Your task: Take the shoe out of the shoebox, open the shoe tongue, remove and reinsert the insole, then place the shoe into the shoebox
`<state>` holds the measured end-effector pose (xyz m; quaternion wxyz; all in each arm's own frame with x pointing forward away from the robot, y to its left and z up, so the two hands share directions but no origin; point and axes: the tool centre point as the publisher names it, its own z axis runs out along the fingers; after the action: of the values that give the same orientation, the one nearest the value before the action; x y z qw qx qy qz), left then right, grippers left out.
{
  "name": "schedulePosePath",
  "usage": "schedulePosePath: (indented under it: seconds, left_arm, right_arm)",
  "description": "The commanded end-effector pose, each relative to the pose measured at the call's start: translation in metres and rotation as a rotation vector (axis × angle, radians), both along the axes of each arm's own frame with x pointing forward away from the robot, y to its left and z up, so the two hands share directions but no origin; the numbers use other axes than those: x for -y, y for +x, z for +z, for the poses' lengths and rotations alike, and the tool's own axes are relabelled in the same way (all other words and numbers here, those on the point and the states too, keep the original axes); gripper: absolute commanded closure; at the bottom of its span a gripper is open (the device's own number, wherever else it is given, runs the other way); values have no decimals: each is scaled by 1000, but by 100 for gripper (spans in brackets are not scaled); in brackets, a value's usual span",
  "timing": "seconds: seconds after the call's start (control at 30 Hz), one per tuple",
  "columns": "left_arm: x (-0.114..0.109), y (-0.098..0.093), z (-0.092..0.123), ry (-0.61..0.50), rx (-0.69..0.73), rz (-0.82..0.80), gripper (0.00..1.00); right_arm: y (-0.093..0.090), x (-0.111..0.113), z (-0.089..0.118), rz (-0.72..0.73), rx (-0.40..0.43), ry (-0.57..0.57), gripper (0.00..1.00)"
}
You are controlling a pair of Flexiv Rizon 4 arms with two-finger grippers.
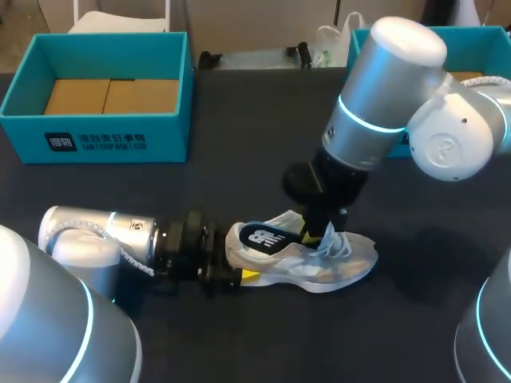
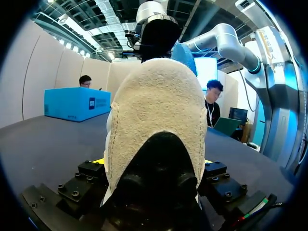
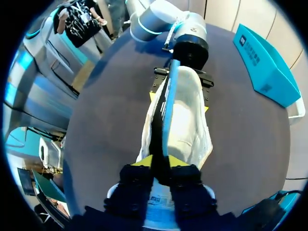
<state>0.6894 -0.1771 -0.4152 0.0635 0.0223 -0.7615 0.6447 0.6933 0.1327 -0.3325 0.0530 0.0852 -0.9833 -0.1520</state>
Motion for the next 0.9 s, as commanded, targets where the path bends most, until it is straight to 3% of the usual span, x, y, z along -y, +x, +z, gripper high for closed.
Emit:
schedulePosePath:
  seconds: [0.03, 0.43, 0.9]
  left_arm:
    - [1, 0, 0, 0, 0, 3, 100]
    - [1, 0, 0, 0, 0, 3, 100]
    - [1, 0, 0, 0, 0, 3, 100]
  right_arm:
    - [5, -7, -4, 0, -8, -7, 54]
    - [6, -18, 4, 13, -1, -8, 62]
    - [17, -43, -13, 26, -58, -7, 58]
